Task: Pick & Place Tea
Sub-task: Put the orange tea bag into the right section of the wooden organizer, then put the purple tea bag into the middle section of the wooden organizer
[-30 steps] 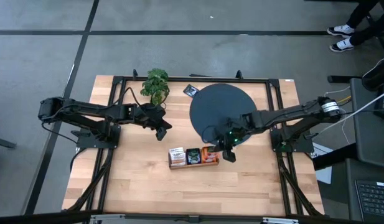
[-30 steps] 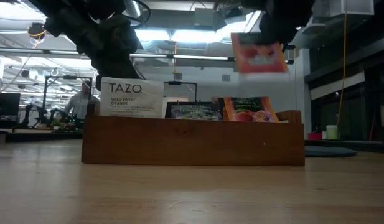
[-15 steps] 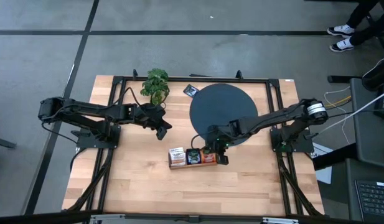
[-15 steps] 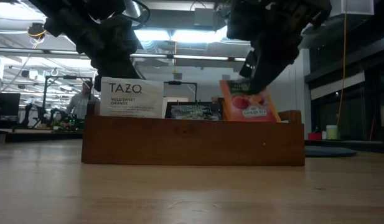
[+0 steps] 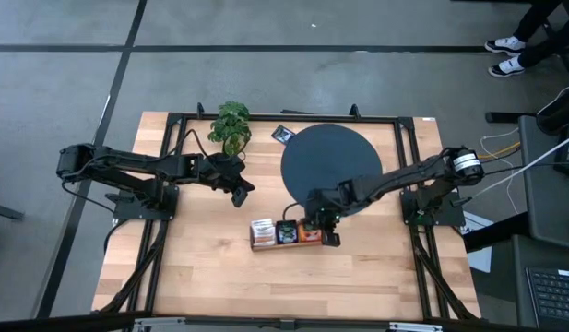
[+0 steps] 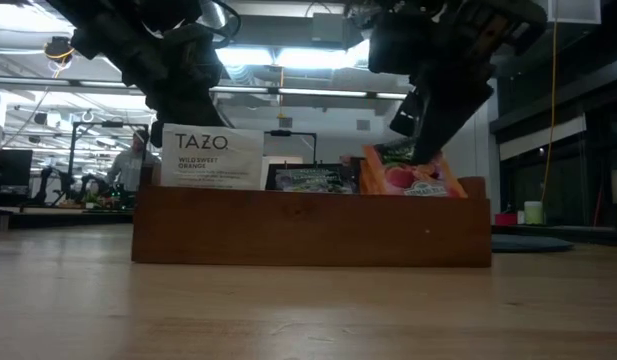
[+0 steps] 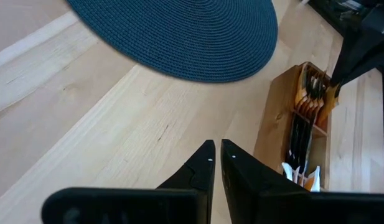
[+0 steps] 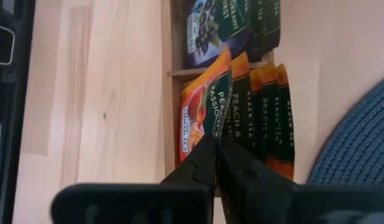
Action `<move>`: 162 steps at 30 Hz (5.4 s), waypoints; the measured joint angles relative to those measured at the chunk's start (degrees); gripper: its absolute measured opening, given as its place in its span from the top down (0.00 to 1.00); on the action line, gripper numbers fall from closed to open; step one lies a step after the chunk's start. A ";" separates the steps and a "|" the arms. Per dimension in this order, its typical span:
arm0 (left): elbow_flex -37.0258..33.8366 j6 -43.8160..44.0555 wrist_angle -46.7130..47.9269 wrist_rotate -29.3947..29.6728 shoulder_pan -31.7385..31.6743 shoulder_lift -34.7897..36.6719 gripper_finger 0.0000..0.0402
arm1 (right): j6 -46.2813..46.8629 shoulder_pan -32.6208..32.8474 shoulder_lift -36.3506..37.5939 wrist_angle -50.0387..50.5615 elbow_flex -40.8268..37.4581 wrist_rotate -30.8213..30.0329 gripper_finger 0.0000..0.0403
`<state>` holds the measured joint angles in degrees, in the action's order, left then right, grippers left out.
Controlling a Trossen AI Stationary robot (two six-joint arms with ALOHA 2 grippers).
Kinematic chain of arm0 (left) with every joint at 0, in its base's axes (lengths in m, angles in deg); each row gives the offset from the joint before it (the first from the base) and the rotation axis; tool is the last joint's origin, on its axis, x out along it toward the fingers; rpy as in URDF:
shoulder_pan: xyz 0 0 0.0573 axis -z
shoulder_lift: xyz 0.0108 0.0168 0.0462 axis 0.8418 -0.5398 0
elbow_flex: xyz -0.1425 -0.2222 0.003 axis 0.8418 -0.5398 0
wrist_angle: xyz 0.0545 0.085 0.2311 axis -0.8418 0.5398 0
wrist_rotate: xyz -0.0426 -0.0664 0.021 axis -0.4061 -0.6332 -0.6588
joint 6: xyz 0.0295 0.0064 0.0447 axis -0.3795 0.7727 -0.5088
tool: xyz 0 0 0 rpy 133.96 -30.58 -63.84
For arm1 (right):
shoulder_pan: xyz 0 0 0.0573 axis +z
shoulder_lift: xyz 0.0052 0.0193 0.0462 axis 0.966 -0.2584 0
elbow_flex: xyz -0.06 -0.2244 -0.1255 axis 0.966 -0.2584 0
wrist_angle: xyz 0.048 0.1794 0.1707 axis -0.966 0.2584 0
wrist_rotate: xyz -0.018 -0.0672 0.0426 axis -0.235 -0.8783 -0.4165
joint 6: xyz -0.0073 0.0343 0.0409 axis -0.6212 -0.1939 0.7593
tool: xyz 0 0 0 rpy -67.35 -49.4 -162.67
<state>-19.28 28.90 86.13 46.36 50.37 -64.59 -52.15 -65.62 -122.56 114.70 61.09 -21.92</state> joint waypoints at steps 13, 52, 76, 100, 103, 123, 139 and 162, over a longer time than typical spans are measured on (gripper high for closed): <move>0.00 -0.11 0.00 1.62 -0.02 0.00 0.94 | 4.96 0.82 0.00 -0.73 -0.04 0.17 0.87; 2.25 -10.59 -7.34 3.01 -0.07 -0.80 0.94 | 21.00 -15.31 13.64 -9.91 0.50 -17.86 0.58; 31.88 -12.23 7.33 -0.76 -21.59 -26.21 0.94 | 10.40 -35.59 13.22 -9.88 0.50 -8.17 0.58; 61.79 -21.35 29.14 -1.33 -28.22 -53.11 0.99 | 13.69 -35.86 13.20 -7.04 0.50 -5.75 0.58; 62.29 -19.18 30.52 -5.65 -29.43 -54.40 0.99 | 14.58 -35.86 13.20 -6.75 0.50 -5.75 0.58; 62.44 -7.99 32.94 -25.04 -34.95 -57.24 0.99 | 14.86 -35.86 13.20 -7.03 0.50 -5.77 0.58; 72.44 -42.10 45.22 0.75 -30.91 -57.51 0.99 | 14.88 -35.84 13.20 -7.96 0.50 -5.77 0.58; 84.93 -42.26 53.61 -2.60 -29.38 -69.64 0.99 | 16.45 -35.84 13.18 -9.90 0.50 -5.79 0.58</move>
<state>65.66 -13.36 139.75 43.76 20.98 -134.23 -35.70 -101.46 -109.38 104.80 61.59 -27.71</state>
